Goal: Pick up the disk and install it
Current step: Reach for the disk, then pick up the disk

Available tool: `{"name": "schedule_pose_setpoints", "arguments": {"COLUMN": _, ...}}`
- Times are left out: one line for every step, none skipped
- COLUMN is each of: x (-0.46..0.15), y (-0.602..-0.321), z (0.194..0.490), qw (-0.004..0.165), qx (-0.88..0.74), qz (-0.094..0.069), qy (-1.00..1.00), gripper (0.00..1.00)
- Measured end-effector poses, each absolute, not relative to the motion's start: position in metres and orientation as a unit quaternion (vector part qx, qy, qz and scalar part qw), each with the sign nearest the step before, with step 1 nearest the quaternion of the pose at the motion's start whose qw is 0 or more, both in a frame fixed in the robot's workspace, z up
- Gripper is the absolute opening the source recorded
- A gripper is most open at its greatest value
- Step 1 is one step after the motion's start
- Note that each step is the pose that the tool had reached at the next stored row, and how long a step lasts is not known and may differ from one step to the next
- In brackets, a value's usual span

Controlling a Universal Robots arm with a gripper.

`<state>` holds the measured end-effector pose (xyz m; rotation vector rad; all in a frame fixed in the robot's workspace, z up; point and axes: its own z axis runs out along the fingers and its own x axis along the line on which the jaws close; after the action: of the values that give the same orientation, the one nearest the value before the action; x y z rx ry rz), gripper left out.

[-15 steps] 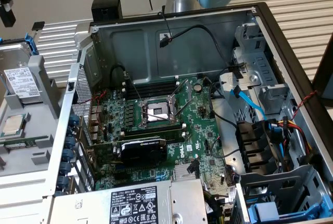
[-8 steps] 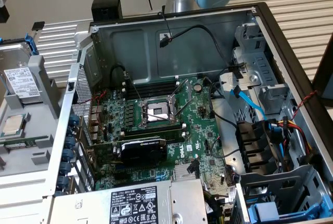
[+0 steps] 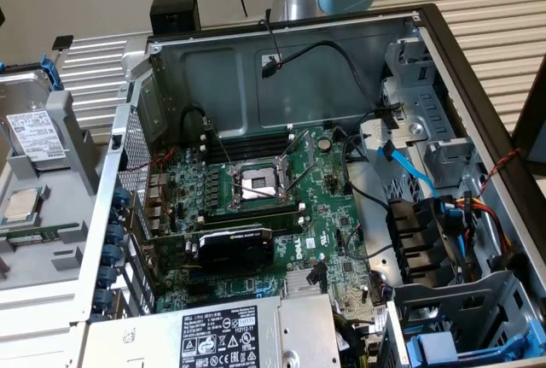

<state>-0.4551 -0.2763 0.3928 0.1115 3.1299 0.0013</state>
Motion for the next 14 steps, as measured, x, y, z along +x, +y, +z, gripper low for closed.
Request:
{"name": "schedule_pose_setpoints", "arguments": {"x": -0.4575, "y": -0.2753, "z": 0.3928, "qw": 0.005, "qx": 0.036, "qz": 0.000, "qy": 0.999, "gripper": 0.11}}
{"name": "schedule_pose_setpoints", "arguments": {"x": -0.4597, "y": -0.2742, "z": 0.3928, "qw": 0.005, "qx": 0.036, "qz": 0.000, "qy": 0.999, "gripper": 0.11}}
{"name": "schedule_pose_setpoints", "arguments": {"x": -0.4608, "y": -0.2734, "z": 0.3928, "qw": 0.005, "qx": 0.036, "qz": 0.000, "qy": 0.999, "gripper": 0.11}}
{"name": "schedule_pose_setpoints", "arguments": {"x": -0.4608, "y": -0.2734, "z": 0.3928, "qw": 0.005, "qx": 0.036, "qz": 0.000, "qy": 0.999, "gripper": 0.11}}
{"name": "schedule_pose_setpoints", "arguments": {"x": -0.4609, "y": -0.2734, "z": 0.3928, "qw": 0.005, "qx": 0.036, "qz": 0.000, "qy": 0.999, "gripper": 0.11}}
{"name": "schedule_pose_setpoints", "arguments": {"x": -0.4608, "y": -0.2734, "z": 0.3928, "qw": 0.005, "qx": 0.036, "qz": 0.000, "qy": 0.999, "gripper": 0.11}}
{"name": "schedule_pose_setpoints", "arguments": {"x": -0.4609, "y": -0.2734, "z": 0.3928, "qw": 0.005, "qx": 0.036, "qz": 0.000, "qy": 0.999, "gripper": 0.11}}
{"name": "schedule_pose_setpoints", "arguments": {"x": -0.4609, "y": -0.2733, "z": 0.3928, "qw": 0.005, "qx": 0.036, "qz": 0.000, "qy": 0.999, "gripper": 0.11}}
{"name": "schedule_pose_setpoints", "arguments": {"x": -0.4609, "y": -0.2732, "z": 0.3929, "qw": 0.005, "qx": 0.036, "qz": 0.000, "qy": 0.999, "gripper": 0.11}}
{"name": "schedule_pose_setpoints", "arguments": {"x": -0.4609, "y": -0.2732, "z": 0.3928, "qw": 0.005, "qx": 0.036, "qz": 0.000, "qy": 0.999, "gripper": 0.11}}
{"name": "schedule_pose_setpoints", "arguments": {"x": -0.4609, "y": -0.2732, "z": 0.3929, "qw": 0.005, "qx": 0.036, "qz": 0.000, "qy": 0.999, "gripper": 0.11}}
{"name": "schedule_pose_setpoints", "arguments": {"x": -0.4609, "y": -0.2732, "z": 0.3928, "qw": 0.005, "qx": 0.036, "qz": 0.000, "qy": 0.999, "gripper": 0.11}}
{"name": "schedule_pose_setpoints", "arguments": {"x": -0.4609, "y": -0.2732, "z": 0.3928, "qw": 0.005, "qx": 0.036, "qz": 0.000, "qy": 0.999, "gripper": 0.11}}
{"name": "schedule_pose_setpoints", "arguments": {"x": -0.4609, "y": -0.2732, "z": 0.3928, "qw": 0.005, "qx": 0.036, "qz": 0.000, "qy": 0.999, "gripper": 0.11}}
